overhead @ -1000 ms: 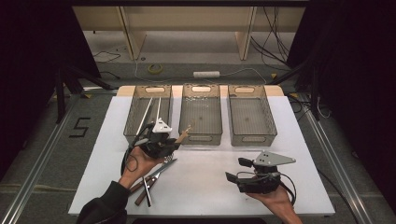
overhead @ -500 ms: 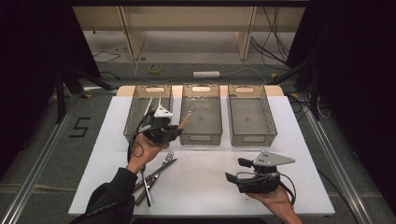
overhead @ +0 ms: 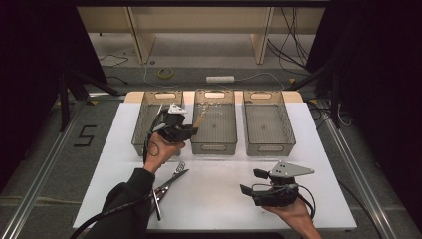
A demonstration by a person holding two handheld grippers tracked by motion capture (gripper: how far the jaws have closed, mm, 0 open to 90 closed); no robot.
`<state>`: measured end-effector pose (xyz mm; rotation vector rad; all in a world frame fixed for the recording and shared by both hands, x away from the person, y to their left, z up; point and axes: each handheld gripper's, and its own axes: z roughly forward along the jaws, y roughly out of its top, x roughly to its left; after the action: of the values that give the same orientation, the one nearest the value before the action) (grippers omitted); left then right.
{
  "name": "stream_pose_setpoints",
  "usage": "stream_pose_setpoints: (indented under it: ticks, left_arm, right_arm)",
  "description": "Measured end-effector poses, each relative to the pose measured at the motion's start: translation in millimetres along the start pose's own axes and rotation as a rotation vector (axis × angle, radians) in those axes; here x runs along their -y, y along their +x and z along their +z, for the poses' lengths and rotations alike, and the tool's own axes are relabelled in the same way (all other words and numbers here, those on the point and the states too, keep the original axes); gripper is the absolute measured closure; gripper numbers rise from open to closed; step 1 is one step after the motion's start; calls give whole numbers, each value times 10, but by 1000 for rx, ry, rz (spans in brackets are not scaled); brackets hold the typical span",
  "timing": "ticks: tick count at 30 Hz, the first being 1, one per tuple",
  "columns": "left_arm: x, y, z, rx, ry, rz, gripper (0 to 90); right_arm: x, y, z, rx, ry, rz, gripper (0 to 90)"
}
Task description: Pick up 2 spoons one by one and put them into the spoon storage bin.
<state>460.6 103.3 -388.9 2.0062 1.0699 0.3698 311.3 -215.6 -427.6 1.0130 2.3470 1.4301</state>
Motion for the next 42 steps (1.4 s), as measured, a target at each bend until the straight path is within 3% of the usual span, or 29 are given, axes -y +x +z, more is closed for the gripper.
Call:
stream_pose_setpoints:
  ticks: [2,5,9,12,15,27,34,42]
  left_arm:
    - [-11,0,31,-8,3,7,742]
    - [-43,7,74,-2,-9,-17,742]
    - [-83,0,119,-9,-8,-6,741]
    - [-88,32,168,27,-25,-63,742]
    - [-85,29,221,11,-12,-44,741]
    - [-109,57,346,-14,3,-56,740]
    - [-121,-3,427,-21,22,-32,738]
    - [-123,-26,524,-37,30,-40,734]
  right_arm:
    - [0,-4,8,0,6,-4,272]
    - [-1,4,4,0,3,-5,273]
    - [-2,-3,0,0,-1,0,273]
    - [0,-4,1,-1,4,-2,272]
    - [-1,-2,-1,-1,3,-2,273]
    - [2,-11,11,-3,6,-1,273]
    - [3,-11,10,-4,7,-2,274]
    - [4,-7,4,-6,10,-7,275]
